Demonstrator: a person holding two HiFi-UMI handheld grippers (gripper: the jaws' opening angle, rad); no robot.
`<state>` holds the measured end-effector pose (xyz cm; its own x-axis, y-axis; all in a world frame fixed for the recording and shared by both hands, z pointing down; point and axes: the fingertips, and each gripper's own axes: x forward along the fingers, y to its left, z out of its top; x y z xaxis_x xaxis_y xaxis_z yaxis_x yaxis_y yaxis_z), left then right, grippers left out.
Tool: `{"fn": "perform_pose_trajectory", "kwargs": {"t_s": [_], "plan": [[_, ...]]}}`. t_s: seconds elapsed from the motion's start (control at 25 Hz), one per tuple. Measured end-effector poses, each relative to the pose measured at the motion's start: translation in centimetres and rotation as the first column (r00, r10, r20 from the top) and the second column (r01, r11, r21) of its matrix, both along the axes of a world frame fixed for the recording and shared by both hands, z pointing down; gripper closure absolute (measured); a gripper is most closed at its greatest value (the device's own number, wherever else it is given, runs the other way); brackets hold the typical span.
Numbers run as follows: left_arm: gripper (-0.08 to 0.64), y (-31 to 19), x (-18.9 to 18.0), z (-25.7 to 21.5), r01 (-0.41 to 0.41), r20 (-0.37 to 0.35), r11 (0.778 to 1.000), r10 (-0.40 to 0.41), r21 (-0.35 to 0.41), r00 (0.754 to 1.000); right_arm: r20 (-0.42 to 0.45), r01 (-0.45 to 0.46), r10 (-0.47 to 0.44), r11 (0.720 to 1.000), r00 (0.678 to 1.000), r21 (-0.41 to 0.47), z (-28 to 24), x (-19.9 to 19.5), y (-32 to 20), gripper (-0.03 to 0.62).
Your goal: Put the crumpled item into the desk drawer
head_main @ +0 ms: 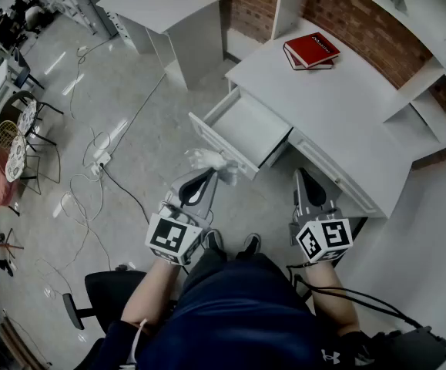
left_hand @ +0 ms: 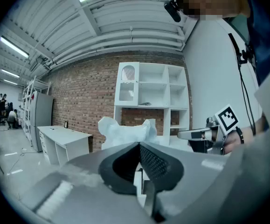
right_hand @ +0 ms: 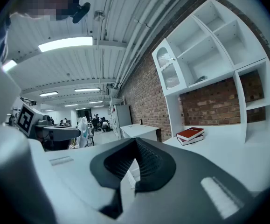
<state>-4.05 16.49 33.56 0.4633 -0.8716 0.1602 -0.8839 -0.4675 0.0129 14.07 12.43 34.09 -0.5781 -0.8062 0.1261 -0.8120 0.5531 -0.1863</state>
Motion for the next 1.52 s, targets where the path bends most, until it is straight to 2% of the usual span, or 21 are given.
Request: {"fn": "perform_pose_trajectory", "kwargs": {"t_s": [0.52,0.92,1.2,1.52], "plan": [[0.557,0.4,0.8,0.3,0.035,0.004,0.999,-0.035,-0.007,0.999,0.013,0.031,-0.031,1.0,0.999,0.001,0.2,1.0,0.5,0.591],[0.557,0.8,1.6,1.0,0.113,-0.01,0.993,-0.114,-0.044,0.993,0.011,0.062,-0.062,0.998,0.998,0.008,1.1,2.6,0.1,0.591],[0.557,-0.5,-0.3,2.1,0.132,-0.016,0.989,-0.134,-0.07,0.991,0.001,0.063,-0.063,0.998,0.998,-0.017,2.0,1.3,-1.4,0.591],[0.557,-5.1,-3.3,2.8,0.089,-0.04,0.993,-0.092,-0.076,0.995,-0.023,0.012,-0.013,0.999,1.0,-0.037,2.5,-1.0,-5.2,0.591]]}}
